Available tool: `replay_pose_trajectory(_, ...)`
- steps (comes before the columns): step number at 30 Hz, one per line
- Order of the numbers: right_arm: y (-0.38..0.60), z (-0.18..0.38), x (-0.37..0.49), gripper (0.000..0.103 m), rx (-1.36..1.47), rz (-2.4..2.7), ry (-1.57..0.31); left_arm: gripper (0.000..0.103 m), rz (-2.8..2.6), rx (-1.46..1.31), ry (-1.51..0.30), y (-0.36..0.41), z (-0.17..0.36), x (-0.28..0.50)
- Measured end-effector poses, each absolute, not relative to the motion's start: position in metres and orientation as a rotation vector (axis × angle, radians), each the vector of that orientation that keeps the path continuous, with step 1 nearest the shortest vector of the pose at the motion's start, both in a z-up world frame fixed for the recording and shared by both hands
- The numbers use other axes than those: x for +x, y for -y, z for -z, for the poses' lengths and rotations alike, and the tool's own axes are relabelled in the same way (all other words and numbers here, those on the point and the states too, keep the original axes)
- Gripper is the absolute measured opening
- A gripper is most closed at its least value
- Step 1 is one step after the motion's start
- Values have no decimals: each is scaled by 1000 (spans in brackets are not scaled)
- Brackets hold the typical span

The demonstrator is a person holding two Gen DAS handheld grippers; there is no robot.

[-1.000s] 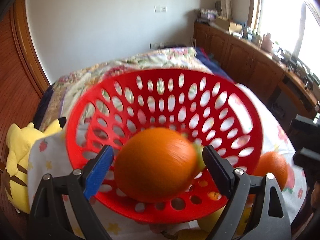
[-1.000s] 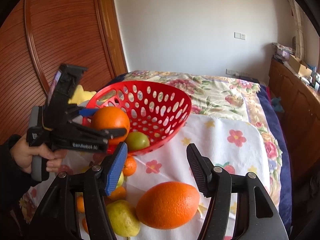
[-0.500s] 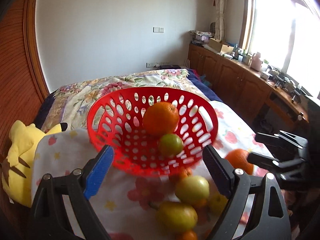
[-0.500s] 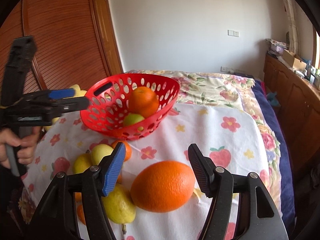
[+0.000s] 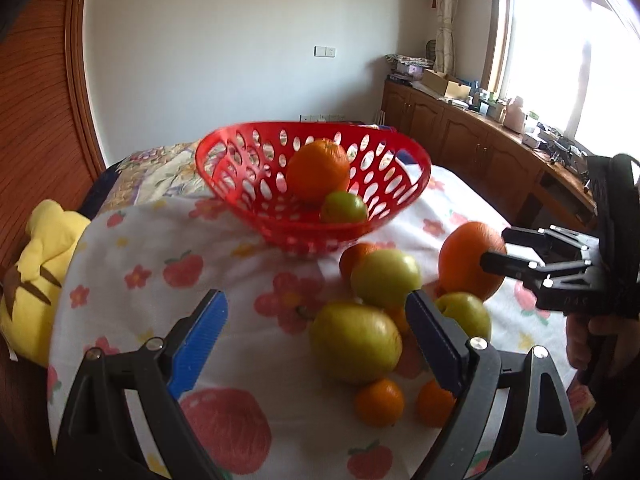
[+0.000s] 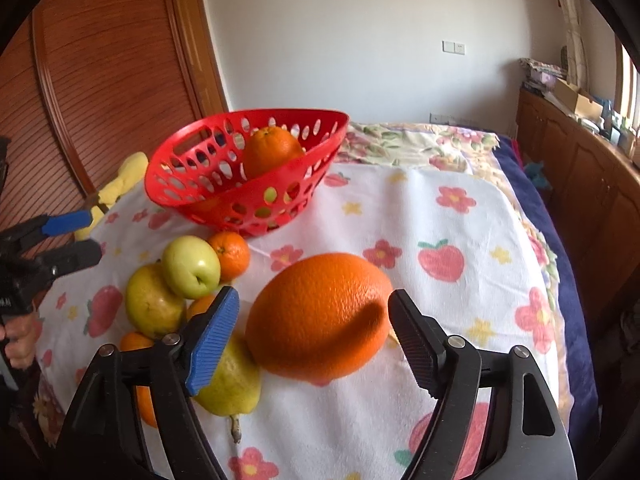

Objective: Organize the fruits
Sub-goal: 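Move the right tool to the big navel orange on the cloth, then grasp the big orange with the right tool while the left tool grasps a yellow pear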

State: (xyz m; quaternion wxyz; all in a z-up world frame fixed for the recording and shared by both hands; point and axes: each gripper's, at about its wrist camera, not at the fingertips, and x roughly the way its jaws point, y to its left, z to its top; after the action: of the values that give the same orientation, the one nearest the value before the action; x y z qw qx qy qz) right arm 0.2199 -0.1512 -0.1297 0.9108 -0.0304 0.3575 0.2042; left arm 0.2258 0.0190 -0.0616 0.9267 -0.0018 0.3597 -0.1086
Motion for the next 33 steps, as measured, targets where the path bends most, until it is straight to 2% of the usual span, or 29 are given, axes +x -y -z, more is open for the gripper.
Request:
replay_pose_trajectory(9,148,135,218,83,-81,-405,-746,90,236,-28,-776,-20,83,212)
replay_pose_trajectory(20,150,147,236,90,-31,-396,-791,90,250,-25,-770,-12,81,209)
replay_pose_trajectory(33,137,159,250,94,-9,-439,-845,90,248,-26,-784,-9,84,212)
